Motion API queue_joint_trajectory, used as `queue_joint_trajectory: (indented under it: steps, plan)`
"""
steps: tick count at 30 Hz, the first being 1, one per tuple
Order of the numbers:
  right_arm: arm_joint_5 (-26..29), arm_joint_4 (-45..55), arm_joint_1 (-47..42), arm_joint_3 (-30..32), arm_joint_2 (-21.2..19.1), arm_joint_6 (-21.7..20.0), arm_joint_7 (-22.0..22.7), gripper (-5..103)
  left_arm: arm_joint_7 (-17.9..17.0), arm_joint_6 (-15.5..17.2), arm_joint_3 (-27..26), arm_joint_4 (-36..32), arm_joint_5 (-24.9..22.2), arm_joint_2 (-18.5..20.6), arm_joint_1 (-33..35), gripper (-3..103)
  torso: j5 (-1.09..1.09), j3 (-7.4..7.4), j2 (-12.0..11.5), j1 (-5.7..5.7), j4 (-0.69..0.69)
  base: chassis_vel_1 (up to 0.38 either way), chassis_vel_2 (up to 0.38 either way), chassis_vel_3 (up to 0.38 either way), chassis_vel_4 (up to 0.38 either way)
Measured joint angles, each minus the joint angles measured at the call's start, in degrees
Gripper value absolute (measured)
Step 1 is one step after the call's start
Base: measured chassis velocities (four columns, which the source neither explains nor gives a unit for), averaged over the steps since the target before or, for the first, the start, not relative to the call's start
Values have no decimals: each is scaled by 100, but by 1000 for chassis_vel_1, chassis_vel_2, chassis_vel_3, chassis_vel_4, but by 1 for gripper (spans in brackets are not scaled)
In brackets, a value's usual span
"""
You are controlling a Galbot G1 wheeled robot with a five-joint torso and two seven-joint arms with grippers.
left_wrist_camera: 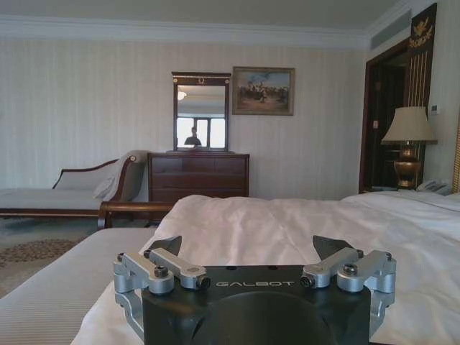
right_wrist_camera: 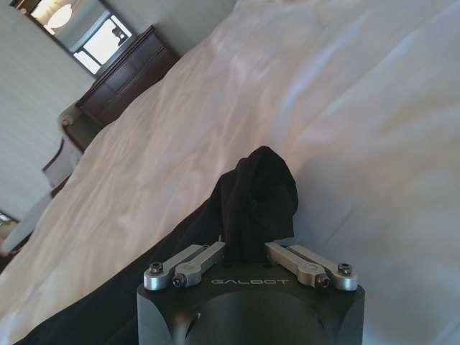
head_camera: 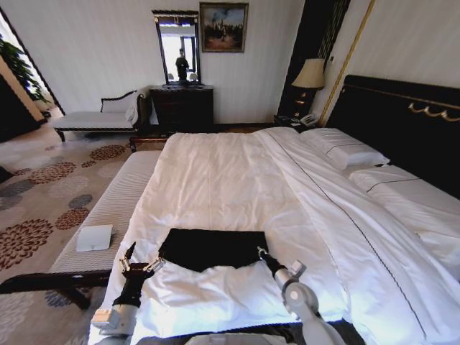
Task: Fold the clothes on the bed.
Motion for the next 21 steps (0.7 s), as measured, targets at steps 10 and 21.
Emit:
queue_joint_trajectory:
  steps: [10, 21]
  plan:
    - [183, -237, 300, 600, -702, -29, -14, 4, 0, 0, 0, 0, -1, 0, 0, 100, 0, 0, 0, 0, 0, 0, 0, 0, 0]
    - [355, -825, 688, 794, -1657, -398, 119, 4, 0, -1, 0, 0, -1, 0, 0, 100, -2, 0, 0, 0, 0, 0, 0, 0, 0]
